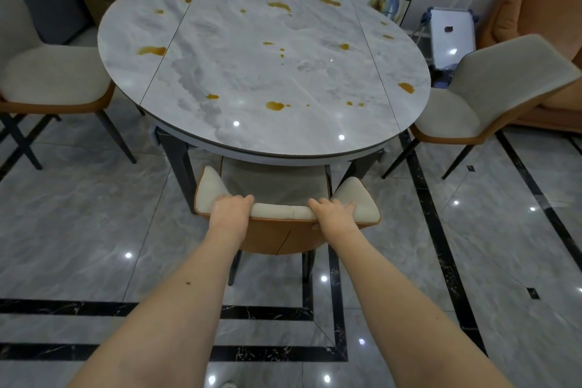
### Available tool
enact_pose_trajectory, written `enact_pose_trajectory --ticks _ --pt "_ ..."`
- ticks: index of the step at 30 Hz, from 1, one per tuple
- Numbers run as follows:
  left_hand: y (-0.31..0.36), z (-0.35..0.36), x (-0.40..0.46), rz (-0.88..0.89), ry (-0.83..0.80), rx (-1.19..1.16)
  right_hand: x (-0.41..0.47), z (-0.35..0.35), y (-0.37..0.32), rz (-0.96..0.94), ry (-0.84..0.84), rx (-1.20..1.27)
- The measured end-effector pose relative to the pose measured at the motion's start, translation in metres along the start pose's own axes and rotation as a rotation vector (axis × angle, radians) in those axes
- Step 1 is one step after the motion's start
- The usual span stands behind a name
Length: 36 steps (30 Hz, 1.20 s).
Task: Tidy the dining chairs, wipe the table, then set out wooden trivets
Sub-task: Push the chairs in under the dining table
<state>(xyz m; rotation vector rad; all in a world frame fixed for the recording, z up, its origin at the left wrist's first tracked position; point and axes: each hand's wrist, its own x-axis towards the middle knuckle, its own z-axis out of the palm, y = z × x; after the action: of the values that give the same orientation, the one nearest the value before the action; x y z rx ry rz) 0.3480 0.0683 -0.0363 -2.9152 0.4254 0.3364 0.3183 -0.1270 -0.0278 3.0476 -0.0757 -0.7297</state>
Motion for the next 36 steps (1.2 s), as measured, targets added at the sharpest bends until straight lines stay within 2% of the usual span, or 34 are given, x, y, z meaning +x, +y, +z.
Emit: enact_pose_trajectory --ticks 19,36 --pt "0.0008 0.0001 -0.0014 0.005 -0.086 0.037 -0.0023 0.0013 -0.0042 0.039 -0.028 0.009" --pt "-0.0013 0.0048 -0.0003 0.018 -0.046 0.016 -0.0008 0.0041 -0.0031 0.04 -0.033 -0.013"
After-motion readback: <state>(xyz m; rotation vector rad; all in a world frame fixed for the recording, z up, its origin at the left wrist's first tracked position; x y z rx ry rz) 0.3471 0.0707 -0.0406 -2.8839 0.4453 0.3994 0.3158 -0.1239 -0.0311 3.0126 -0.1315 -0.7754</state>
